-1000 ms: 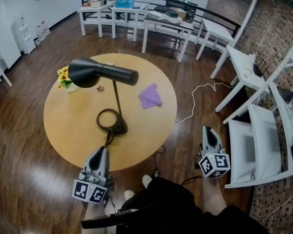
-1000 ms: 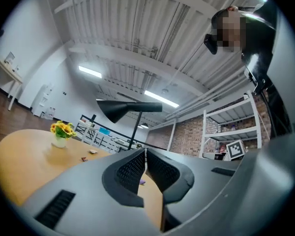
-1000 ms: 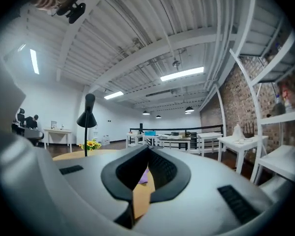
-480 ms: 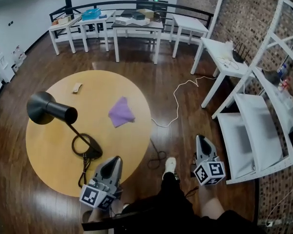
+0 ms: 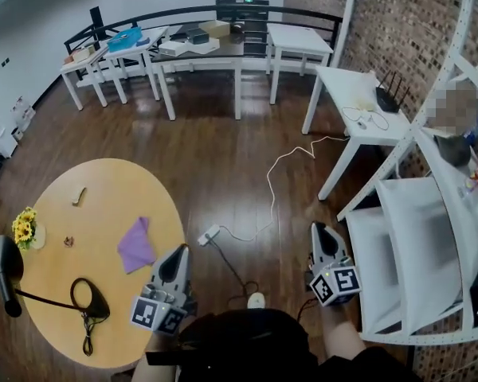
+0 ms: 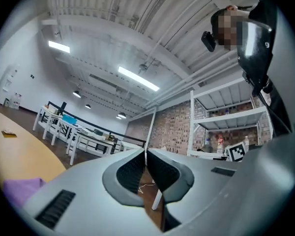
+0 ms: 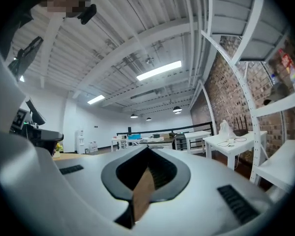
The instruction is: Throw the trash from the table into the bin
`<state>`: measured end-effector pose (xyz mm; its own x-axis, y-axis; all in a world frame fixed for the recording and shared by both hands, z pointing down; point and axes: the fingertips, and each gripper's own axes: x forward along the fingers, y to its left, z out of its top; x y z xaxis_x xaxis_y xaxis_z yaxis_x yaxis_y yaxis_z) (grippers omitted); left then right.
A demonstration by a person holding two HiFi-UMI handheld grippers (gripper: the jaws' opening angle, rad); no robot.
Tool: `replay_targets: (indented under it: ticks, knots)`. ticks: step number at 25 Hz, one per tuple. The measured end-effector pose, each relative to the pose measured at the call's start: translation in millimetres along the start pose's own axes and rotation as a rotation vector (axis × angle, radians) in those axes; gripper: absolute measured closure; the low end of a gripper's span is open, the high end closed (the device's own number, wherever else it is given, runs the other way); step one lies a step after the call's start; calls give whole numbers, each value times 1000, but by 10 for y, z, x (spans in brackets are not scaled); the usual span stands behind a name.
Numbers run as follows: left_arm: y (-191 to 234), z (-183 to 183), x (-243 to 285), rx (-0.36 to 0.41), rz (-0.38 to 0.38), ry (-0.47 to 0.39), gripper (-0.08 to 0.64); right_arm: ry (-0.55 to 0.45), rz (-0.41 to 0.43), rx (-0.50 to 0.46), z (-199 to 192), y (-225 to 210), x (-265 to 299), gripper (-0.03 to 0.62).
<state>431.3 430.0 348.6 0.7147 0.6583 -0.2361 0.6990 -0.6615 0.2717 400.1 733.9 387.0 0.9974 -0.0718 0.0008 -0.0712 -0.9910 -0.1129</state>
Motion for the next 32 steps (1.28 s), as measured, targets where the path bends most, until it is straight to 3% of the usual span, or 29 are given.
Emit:
replay_targets:
  ticks: [5,10,17,20,26,32]
  knots:
    - [-34,-63,964,55,7,-32,552,-32,13,-1,202,-476,424,589]
    - [70,-236,1791,6,-9,-27,553,-21,-6,-3,307,-889,700,589]
    - [920,-575,3154,-88,63,-33,552,22,-114,-50,317,-1569,1628,589]
    - [1343,-602,3617,-103,73,-58,552,30,-112,-64,402,-1736,2259,589]
    - [2366,-382,4323,-73,146,-128,553,40,8,-124,663,-1675,3846,589]
    - [3349,-119,4211,-12,348,-188,553,89,255,-140,539,-1125,5371,589]
